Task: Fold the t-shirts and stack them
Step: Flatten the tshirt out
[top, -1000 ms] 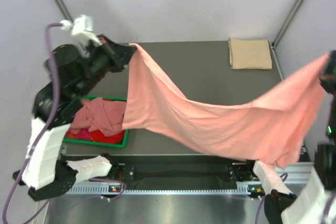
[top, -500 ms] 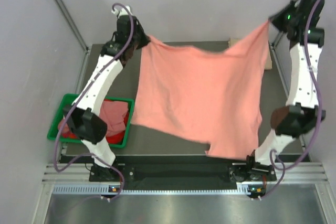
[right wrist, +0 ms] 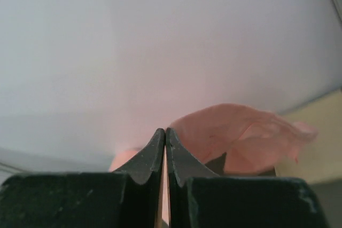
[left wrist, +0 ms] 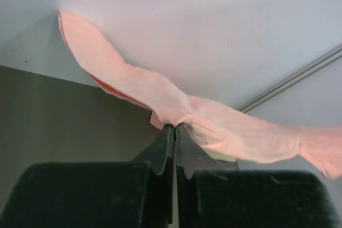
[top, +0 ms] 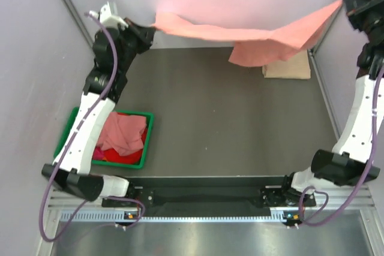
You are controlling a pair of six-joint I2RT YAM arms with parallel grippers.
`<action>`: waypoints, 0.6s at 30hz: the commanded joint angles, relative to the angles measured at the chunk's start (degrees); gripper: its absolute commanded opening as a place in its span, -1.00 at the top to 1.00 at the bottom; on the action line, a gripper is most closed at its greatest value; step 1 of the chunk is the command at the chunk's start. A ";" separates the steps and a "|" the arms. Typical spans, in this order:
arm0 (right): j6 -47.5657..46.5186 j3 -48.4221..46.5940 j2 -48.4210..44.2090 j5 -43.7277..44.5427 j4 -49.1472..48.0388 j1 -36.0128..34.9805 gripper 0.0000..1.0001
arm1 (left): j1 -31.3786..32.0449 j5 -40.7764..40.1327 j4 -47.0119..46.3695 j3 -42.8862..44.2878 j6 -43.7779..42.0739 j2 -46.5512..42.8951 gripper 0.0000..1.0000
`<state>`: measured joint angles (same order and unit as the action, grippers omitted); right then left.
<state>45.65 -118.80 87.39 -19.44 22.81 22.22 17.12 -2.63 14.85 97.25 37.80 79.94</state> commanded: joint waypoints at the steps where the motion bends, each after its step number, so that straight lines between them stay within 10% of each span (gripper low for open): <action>1: -2.05 14.26 -6.87 4.13 12.15 0.19 1.00 | -0.25 -1.06 -3.51 -17.54 0.25 -7.83 1.00; 8: -7.67 58.45 -26.21 4.40 13.30 0.63 1.00 | -0.16 2.37 3.57 -43.79 -0.09 -23.59 1.00; 18: -7.43 70.64 -40.80 28.72 23.32 1.25 1.00 | 0.19 13.08 13.09 -58.58 0.51 -29.06 1.00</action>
<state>37.58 -47.16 49.56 -2.35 45.12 22.74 17.04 4.54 27.18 39.77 37.60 51.27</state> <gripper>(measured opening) 0.006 0.014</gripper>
